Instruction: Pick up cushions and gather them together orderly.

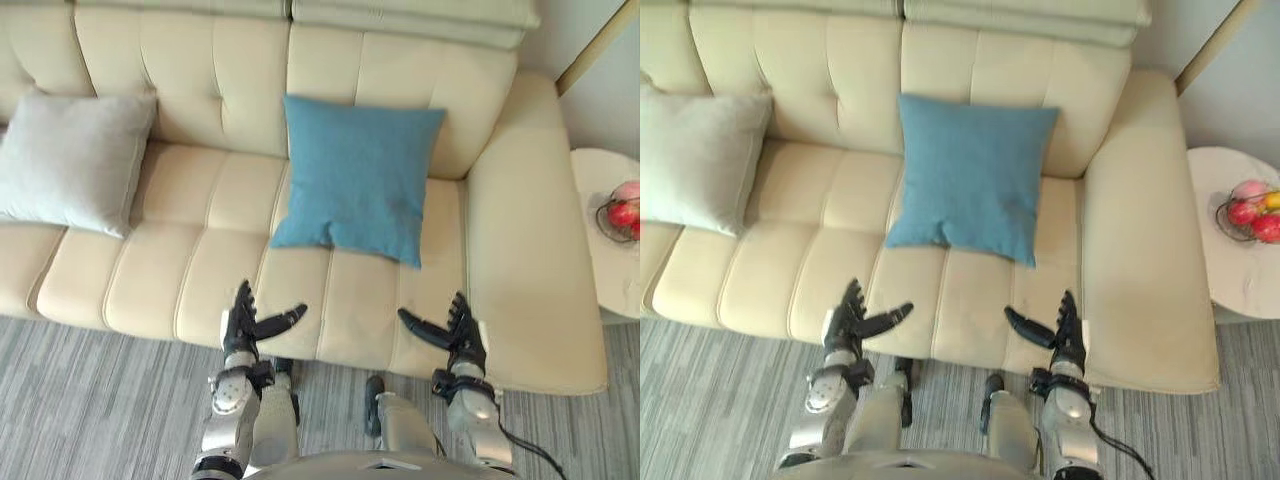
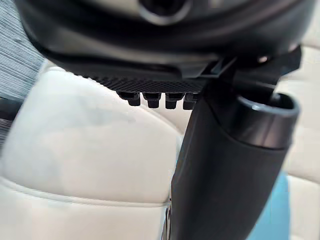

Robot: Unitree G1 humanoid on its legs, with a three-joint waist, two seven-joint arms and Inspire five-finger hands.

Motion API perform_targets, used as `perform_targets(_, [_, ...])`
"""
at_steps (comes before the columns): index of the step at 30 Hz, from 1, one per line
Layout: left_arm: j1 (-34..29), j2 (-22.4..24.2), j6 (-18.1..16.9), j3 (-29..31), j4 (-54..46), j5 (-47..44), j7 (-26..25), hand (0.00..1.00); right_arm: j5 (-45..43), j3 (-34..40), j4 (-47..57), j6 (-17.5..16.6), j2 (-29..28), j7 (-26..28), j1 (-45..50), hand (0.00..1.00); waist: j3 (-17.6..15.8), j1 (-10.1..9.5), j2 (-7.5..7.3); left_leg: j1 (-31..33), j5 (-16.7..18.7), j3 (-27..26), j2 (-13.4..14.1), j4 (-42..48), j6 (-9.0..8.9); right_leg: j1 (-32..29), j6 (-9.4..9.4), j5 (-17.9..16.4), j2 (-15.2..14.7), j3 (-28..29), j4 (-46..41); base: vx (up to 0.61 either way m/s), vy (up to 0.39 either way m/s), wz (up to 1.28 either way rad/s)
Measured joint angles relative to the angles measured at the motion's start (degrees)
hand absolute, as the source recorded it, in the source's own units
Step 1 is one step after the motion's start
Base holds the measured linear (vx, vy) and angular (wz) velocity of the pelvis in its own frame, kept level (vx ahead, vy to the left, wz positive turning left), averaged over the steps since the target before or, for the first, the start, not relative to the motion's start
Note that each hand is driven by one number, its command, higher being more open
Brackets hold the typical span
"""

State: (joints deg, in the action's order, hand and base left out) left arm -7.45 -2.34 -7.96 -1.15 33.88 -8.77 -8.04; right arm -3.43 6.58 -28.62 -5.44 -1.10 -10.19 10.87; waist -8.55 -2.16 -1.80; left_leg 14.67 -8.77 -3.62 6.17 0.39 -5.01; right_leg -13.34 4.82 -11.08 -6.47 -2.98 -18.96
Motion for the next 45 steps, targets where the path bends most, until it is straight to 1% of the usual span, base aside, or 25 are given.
perform_targets(1, [0.1, 0.0, 0.6, 0.5, 5.1, 1.4, 0.2, 1.0, 0.0, 0.5, -4.9, 0.0, -0.4, 0.3, 0.0, 1.0, 1.6, 0.03, 0.07, -1.4, 0.0, -0.5, 0.0, -1.2, -0.14, 1.5, 0.14, 0.5, 0.2, 0.2, 2.0, 0.1, 0.008, -0.13])
perform_targets(6, [0.8, -0.8, 1.3, 3.5, 13.9, 3.7, 0.1, 1.0, 0.0, 3.1, -16.3, 0.5, -0.9, 0.9, -1.3, 1.0, 2.3, 0.0, -0.03, -6.1, -0.1, -1.6, -0.1, -4.4, -0.23, 6.7, 0.78, 2.2, 0.5, 0.8, 7.3, 0.09, 0.022, -0.11])
perform_targets(12, [2.5, -1.9, 1.3, 4.7, 17.7, 4.9, -0.3, 1.0, 0.0, 3.9, -19.2, 1.1, -0.7, 0.8, -3.6, 1.0, 2.2, -0.23, -0.36, -7.4, 0.5, -5.2, 0.2, -4.8, -0.06, 6.3, 1.99, 4.9, 0.7, 3.4, 8.2, 0.03, 0.02, -0.31])
perform_targets(14, [3.6, -1.9, 1.3, 4.8, 17.7, 4.9, -0.2, 1.0, 0.0, 3.5, -19.7, 1.2, -1.0, 0.8, -4.9, 1.0, 2.0, -0.32, -0.48, -5.2, 2.1, -6.2, 1.1, -1.1, 0.28, 3.3, 2.4, 5.9, 1.1, 3.0, 4.3, -0.1, 0.001, -0.36])
perform_targets(15, [4.8, -1.6, 1.3, 4.8, 17.5, 4.9, -0.3, 1.0, 0.0, 3.5, -19.7, 1.4, -1.3, 0.8, -5.7, 1.0, 1.9, -0.54, -0.37, -2.3, 4.0, -6.6, 2.6, 3.4, 0.78, 1.0, 2.19, 7.9, 1.8, 1.8, 2.5, -0.2, -0.042, -0.31])
perform_targets(16, [5.0, -1.3, 1.3, 4.9, 17.4, 4.9, -0.2, 1.0, 0.0, 3.5, -19.6, 1.4, -1.5, 0.8, -5.9, 1.0, 1.8, -0.69, -0.11, -1.6, 4.4, -6.8, 3.8, 4.2, 1.14, 0.9, 1.75, 7.4, 1.9, 1.5, 2.0, -0.25, -0.073, -0.37])
perform_targets(17, [5.9, -1.3, 1.3, 5.3, 17.3, 4.9, -0.2, 1.0, 0.0, 3.4, -19.5, 1.7, -2.1, 0.8, -6.7, 1.0, 0.9, -0.75, -0.25, -1.0, 5.1, -7.0, 4.3, 6.1, 1.55, -2.5, 0.1, 3.5, 1.1, -0.5, -9.1, -0.22, -0.111, -0.06])
perform_targets(18, [6.4, -1.2, 1.3, 5.8, 17.2, 4.9, -0.2, 1.0, 0.0, 3.3, -19.6, 1.7, -2.4, 0.8, -6.6, 1.0, 0.7, -0.54, -1.13, -0.3, 5.4, -6.3, 3.9, 7.8, 1.61, -4.1, 0.57, 0.9, -0.4, -1.5, -22.2, -0.18, -0.145, 0.05])
perform_targets(20, [6.1, -0.9, 1.2, 6.7, 16.6, 4.9, -0.2, 1.0, 0.0, 3.3, -19.7, 1.8, -2.4, 0.8, -6.2, 1.0, 1.0, -0.85, -1.64, 1.0, 5.4, -5.5, 4.0, 9.5, 1.47, -3.0, 0.77, 0.6, -1.1, -1.4, -28.0, -0.15, -0.194, 0.2])
perform_targets(21, [5.8, -0.9, 1.0, 7.4, 16.2, 4.9, -0.3, 1.0, 0.0, 3.4, -19.7, 1.8, -2.4, 0.7, -6.6, 1.0, 1.3, -1.19, -2.57, 3.0, 5.0, -5.2, 3.9, 11.5, 0.99, -0.8, 2.02, -0.9, -1.1, -1.3, -24.9, -0.19, -0.224, 0.05])
perform_targets(22, [5.8, -0.2, 1.1, 8.7, 16.1, 4.8, -0.3, 1.0, 0.0, 3.5, -19.8, 1.8, -1.9, 0.5, -7.4, 1.0, 1.0, -1.71, -1.71, 4.0, 4.1, -5.0, 4.6, 11.7, 0.51, 0.4, 1.86, -2.8, 0.2, -1.8, -20.9, -0.21, -0.211, -0.13])
perform_targets(23, [5.7, 0.5, 1.1, 9.1, 16.1, 4.8, -0.5, 1.0, 0.0, 3.5, -19.7, 1.8, -1.4, 0.2, -7.6, 1.0, 1.2, -2.66, -0.92, 4.7, 3.2, -5.3, 5.4, 10.8, 1.38, 1.3, 1.41, -4.2, 1.3, -2.0, -16.9, -0.18, -0.15, -0.27])
perform_targets(24, [5.3, 1.0, 1.1, 8.9, 16.1, 4.8, -0.5, 1.0, 0.0, 3.5, -19.7, 1.7, -1.1, -0.1, -7.6, 1.0, 1.2, -3.31, -0.76, 5.0, 2.4, -5.5, 5.6, 10.0, 1.71, 2.4, 0.92, -5.8, 1.9, -2.6, -13.7, -0.22, -0.202, -0.09])
perform_targets(25, [5.6, 1.1, 1.3, 8.3, 16.2, 4.7, -0.3, 1.0, 0.0, 3.6, -19.7, 1.7, -1.0, -0.7, -7.7, 1.0, 1.0, -3.88, -0.38, 6.3, -0.8, -5.0, 5.6, 7.8, 0.47, 4.3, -1.85, -8.7, 2.7, -3.7, -6.6, -0.22, -0.206, 0.19])
perform_targets(26, [6.1, 1.7, 1.6, 8.2, 16.6, 4.7, -0.4, 1.0, -0.1, 3.6, -19.9, 1.7, -0.5, -0.9, -7.8, 1.0, 0.4, -3.7, 1.09, 6.4, -2.5, -4.0, 6.1, 6.4, 0.76, 4.6, -2.11, -8.0, 3.5, -5.1, -6.0, -0.26, -0.192, 0.36])
perform_targets(27, [6.0, 2.0, 1.7, 8.2, 16.6, 4.7, -0.4, 1.0, -0.1, 3.6, -19.9, 1.7, -0.3, -1.0, -7.7, 1.0, 0.5, -3.58, 1.44, 6.4, -3.0, -4.0, 6.3, 5.7, 1.21, 4.8, -2.43, -7.8, 3.7, -5.9, -5.8, -0.21, -0.084, 0.78])
perform_targets(28, [6.1, 2.5, 1.9, 6.9, 16.5, 4.8, -0.5, 1.0, -0.1, 3.9, -20.4, 1.9, -0.1, -1.6, -5.9, 1.0, 0.8, -3.1, 2.02, 6.2, -1.3, -4.8, 6.9, 3.9, 0.98, 5.7, -3.32, -7.2, 3.9, -9.4, -4.9, -0.21, -0.052, 0.97])
perform_targets(29, [6.3, 2.1, 1.7, 6.5, 15.7, 4.9, -0.8, 1.0, -0.1, 4.2, -21.1, 2.0, -0.9, -1.8, -5.6, 1.0, 0.4, -2.9, 1.03, 6.6, 0.9, -7.2, 7.3, 6.2, 0.56, 6.6, -4.36, -6.5, 2.9, -11.2, -3.8, -0.15, -0.026, 0.96])
perform_targets(31, [6.3, 2.1, 1.8, 6.5, 15.0, 4.8, -0.9, 1.0, -0.2, 4.7, -21.5, 2.1, -1.0, -2.0, -5.4, 1.0, 0.1, -3.22, 0.39, 7.4, 4.7, -8.3, 6.9, 18.7, 0.6, 6.9, -3.98, -5.9, 1.5, -12.1, -3.7, -0.09, 0.025, 0.52])
perform_targets(32, [6.2, 2.4, 1.8, 6.3, 15.0, 4.8, -1.0, 1.0, -0.2, 4.7, -21.5, 2.1, -0.7, -2.1, -5.5, 1.0, 0.2, -2.62, 0.55, 7.5, 10.7, -8.2, 6.6, 24.0, 1.06, 6.4, -3.54, -5.6, 0.7, -13.0, -4.1, -0.06, 0.078, 0.37])
perform_targets(35, [6.1, 2.3, 1.9, 6.2, 15.3, 4.8, -1.0, 1.0, -1.0, 5.0, -21.7, 2.1, -1.1, -1.7, -5.6, 1.0, 0.5, -2.41, 1.05, 6.7, 18.6, -8.0, 7.3, 31.8, 1.16, 6.6, -2.22, -4.9, -0.1, -12.8, -4.8, -0.06, 0.224, 0.05])
perform_targets(37, [5.7, 2.1, 1.9, 6.1, 16.0, 4.8, -0.8, 1.0, -1.3, 5.8, -21.9, 2.1, -2.0, -1.4, -5.6, 1.0, 1.0, -1.86, 0.16, 5.8, 19.0, -8.1, 5.3, 29.0, 1.19, 6.8, -0.66, -4.8, -0.8, -12.5, -3.9, -0.06, 0.218, 0.09])
perform_targets(39, [5.4, 1.1, 2.3, 5.8, 16.6, 4.8, -0.8, 1.0, -1.3, 5.9, -23.5, 2.1, -2.5, -0.6, -5.8, 1.0, 2.3, -0.37, -1.71, 4.3, 16.5, -8.7, 1.4, 23.6, 2.87, 7.0, 0.59, -3.8, -3.1, -11.8, -1.3, -0.02, 0.162, 0.3])
perform_targets(41, [5.5, 0.0, 2.3, 4.0, 17.8, 4.9, -0.9, 1.0, -1.3, 7.5, -25.4, 2.2, -2.4, -0.5, -6.4, 1.0, 2.6, -0.19, -1.75, 2.8, 15.2, -8.7, -0.5, 20.6, 3.67, 8.4, 0.88, -2.3, -3.3, -10.4, 1.4, -0.02, 0.125, 0.21])
perform_targets(45, [5.3, -1.8, 2.7, 3.7, 20.8, 5.0, -0.9, 1.0, -1.3, 9.3, -28.6, 2.4, -2.1, -0.3, -8.8, 1.0, 2.6, -0.19, -0.92, 1.1, 13.7, -9.9, -1.6, 17.5, 4.45, 9.6, 1.34, 0.5, -3.4, -9.0, 5.8, -0.02, 0.074, -0.11])
